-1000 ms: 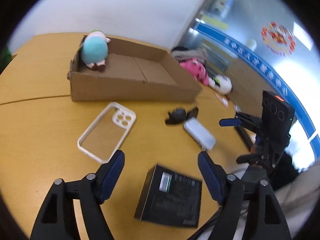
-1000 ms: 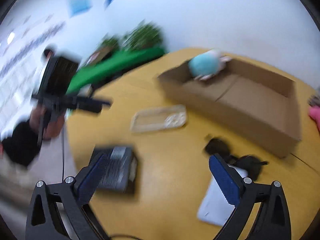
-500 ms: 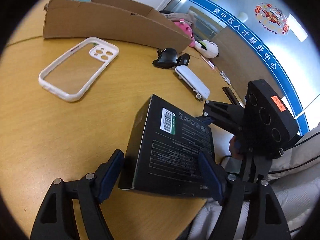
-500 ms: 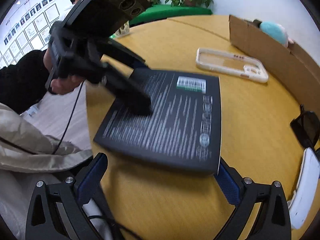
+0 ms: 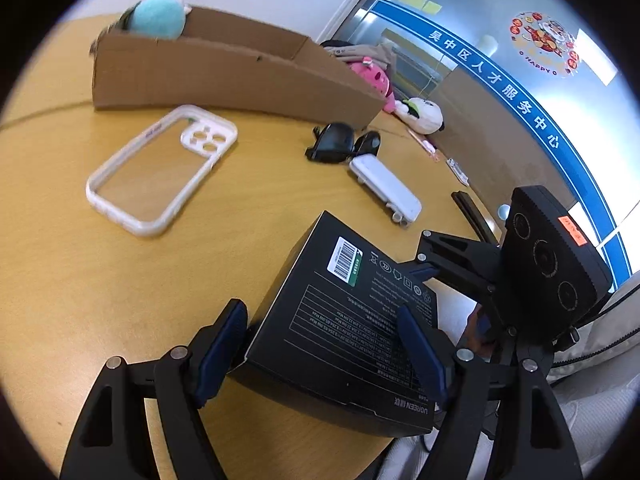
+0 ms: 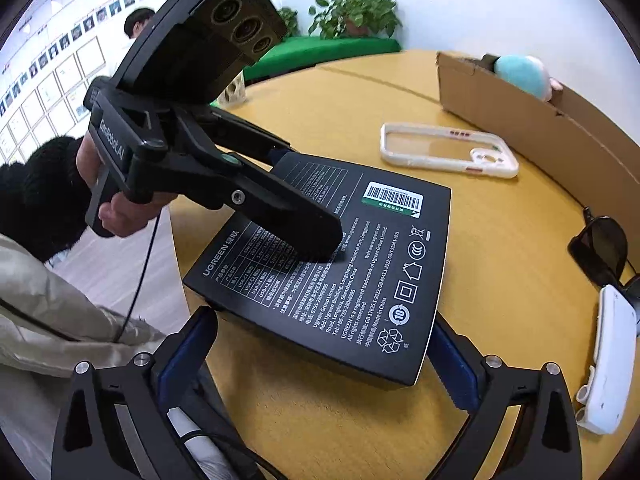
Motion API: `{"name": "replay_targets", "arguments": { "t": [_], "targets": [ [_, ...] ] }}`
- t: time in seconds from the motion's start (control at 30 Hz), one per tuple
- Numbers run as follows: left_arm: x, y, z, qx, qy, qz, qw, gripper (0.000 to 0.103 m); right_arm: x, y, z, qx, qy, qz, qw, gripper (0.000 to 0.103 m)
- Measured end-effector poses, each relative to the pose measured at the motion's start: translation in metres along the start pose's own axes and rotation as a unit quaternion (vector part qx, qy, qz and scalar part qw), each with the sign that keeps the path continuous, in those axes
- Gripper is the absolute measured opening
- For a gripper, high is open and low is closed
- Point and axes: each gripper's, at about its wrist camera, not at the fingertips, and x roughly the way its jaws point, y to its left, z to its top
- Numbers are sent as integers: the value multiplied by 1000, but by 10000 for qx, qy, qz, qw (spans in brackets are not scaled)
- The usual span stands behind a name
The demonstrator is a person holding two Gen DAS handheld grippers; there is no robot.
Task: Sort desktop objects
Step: 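Lift the black box with both grippers and carry it over the cardboard box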
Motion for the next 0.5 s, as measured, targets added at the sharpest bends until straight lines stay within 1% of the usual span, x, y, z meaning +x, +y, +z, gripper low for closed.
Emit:
{"name": "replay_targets", "arguments": {
  "t": [0.17, 0.27, 0.33, 0.4, 0.47, 0.5],
  "targets": [
    [-6, -12, 28, 341, -135, 18, 9993, 77, -20, -9, 12, 86, -307, -125, 9994, 102],
    [-8, -23, 53, 653, -216, 51, 9976, 77, -34, -19, 23, 138, -487, -270, 9984, 102],
    [-10, -30, 72, 941, -295, 73, 9951, 77, -49, -26, 29, 131, -620, -410, 9971, 102],
    [-12, -34, 92, 1127, -372, 45, 9929, 77, -58, -35, 38, 167, -735, -489, 9960, 101],
    [-16, -37, 113, 1293, -468, -25, 9905, 77, -68, -44, 49, 164, -924, -671, 9933, 101],
    [-18, -41, 126, 1446, -519, 4, 9881, 77, -76, -50, 57, 146, -1011, -785, 9917, 101]
  ]
}}
